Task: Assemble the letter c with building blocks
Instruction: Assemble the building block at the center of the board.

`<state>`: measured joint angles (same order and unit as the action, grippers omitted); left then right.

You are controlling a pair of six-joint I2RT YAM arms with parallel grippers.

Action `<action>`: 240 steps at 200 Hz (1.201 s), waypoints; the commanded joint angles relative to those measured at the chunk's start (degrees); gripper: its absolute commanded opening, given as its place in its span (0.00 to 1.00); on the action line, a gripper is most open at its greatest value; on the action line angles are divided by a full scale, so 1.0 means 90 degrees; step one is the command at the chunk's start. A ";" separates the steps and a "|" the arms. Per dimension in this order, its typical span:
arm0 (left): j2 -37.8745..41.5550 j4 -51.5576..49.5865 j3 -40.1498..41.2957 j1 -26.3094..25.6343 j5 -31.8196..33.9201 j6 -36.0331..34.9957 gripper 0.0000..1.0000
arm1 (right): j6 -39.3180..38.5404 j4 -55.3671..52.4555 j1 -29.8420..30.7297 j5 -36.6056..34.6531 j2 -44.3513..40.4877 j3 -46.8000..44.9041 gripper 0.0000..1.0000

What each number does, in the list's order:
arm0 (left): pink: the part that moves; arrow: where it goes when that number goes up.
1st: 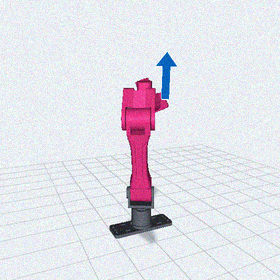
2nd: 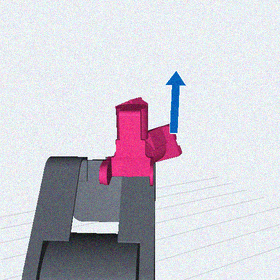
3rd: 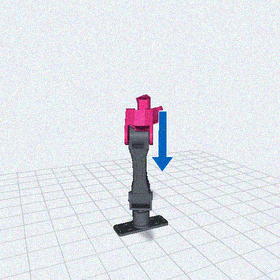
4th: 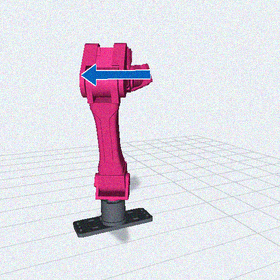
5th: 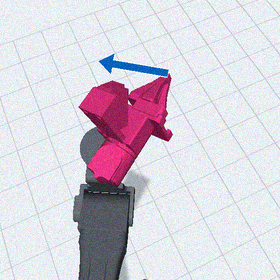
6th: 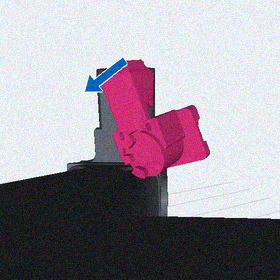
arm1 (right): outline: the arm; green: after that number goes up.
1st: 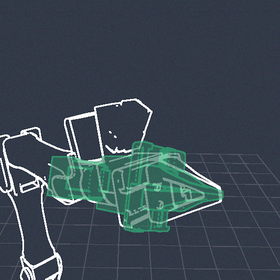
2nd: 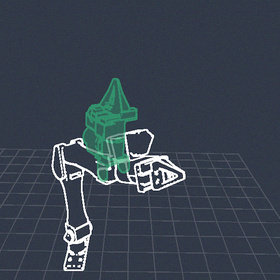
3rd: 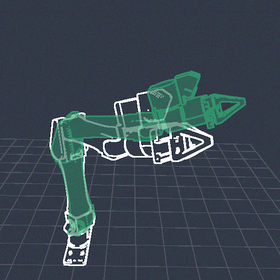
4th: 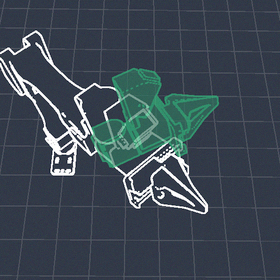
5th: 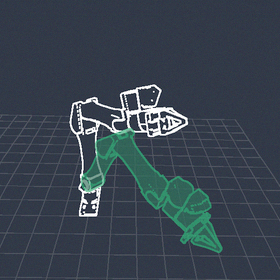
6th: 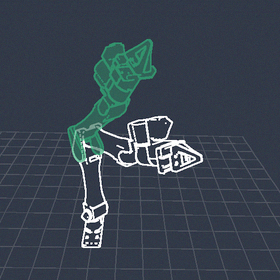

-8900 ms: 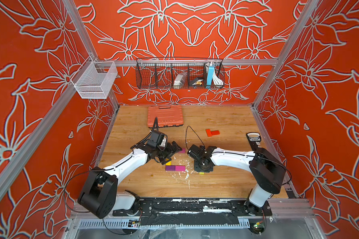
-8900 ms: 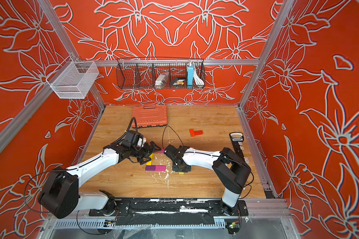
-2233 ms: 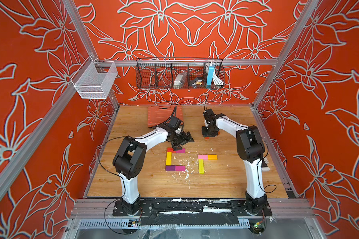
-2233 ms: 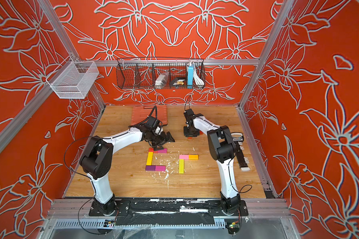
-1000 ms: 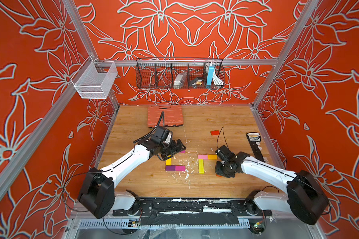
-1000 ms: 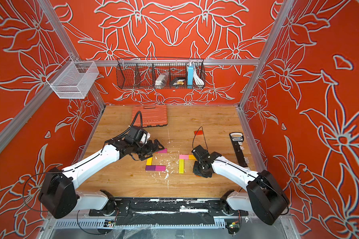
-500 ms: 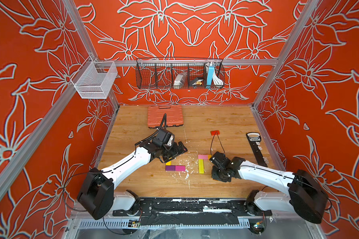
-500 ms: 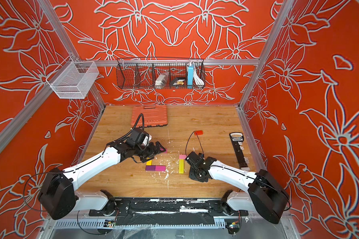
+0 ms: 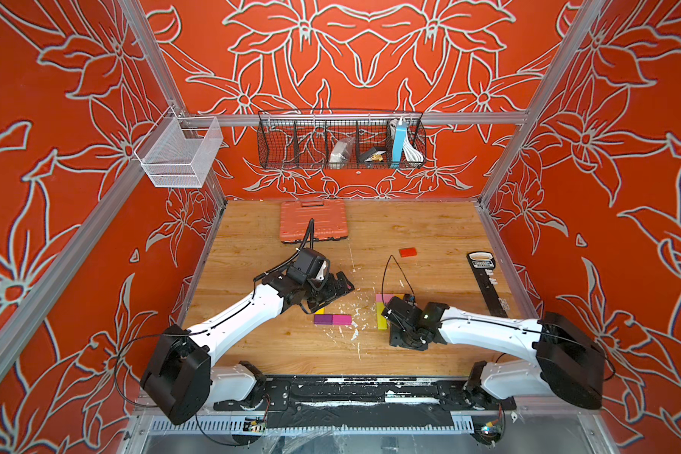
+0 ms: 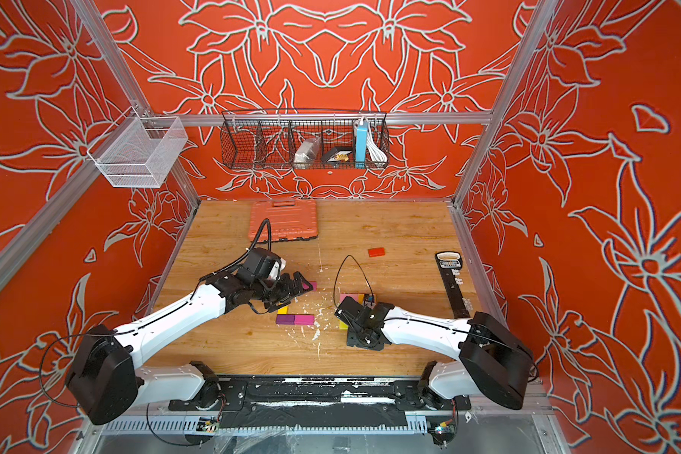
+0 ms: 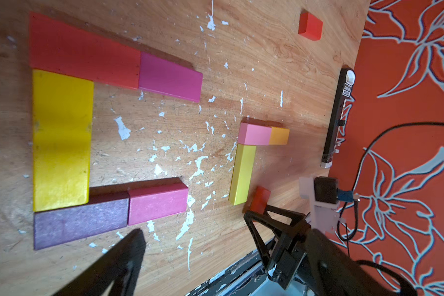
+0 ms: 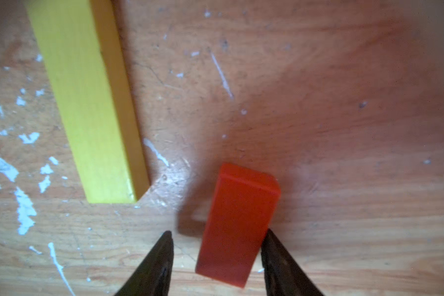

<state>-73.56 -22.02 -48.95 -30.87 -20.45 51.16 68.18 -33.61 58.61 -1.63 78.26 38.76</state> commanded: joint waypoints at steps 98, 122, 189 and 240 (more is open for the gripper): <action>0.0203 -0.0072 0.0057 -0.0048 0.0172 0.0000 0.99 | -0.1303 -0.0343 0.0820 -0.0157 0.0147 0.1106 0.78; 0.0263 -0.0121 0.0087 -0.0050 0.0221 -0.0010 0.99 | -0.1568 -0.1009 0.0792 -0.0856 -0.0106 0.1106 0.88; 0.0195 -0.0148 0.0077 -0.0049 0.0238 0.0000 0.99 | -0.2012 -0.0952 0.0198 -0.0964 0.0008 0.0840 0.95; 0.0134 -0.0180 0.0048 -0.0047 0.0270 -0.0020 0.98 | -0.2261 -0.0652 -0.0075 -0.0594 0.0347 0.0854 0.93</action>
<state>-72.20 -22.46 -48.93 -30.92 -19.05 51.13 49.87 -40.21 58.37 -8.03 79.72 47.05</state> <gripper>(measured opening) 0.985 0.930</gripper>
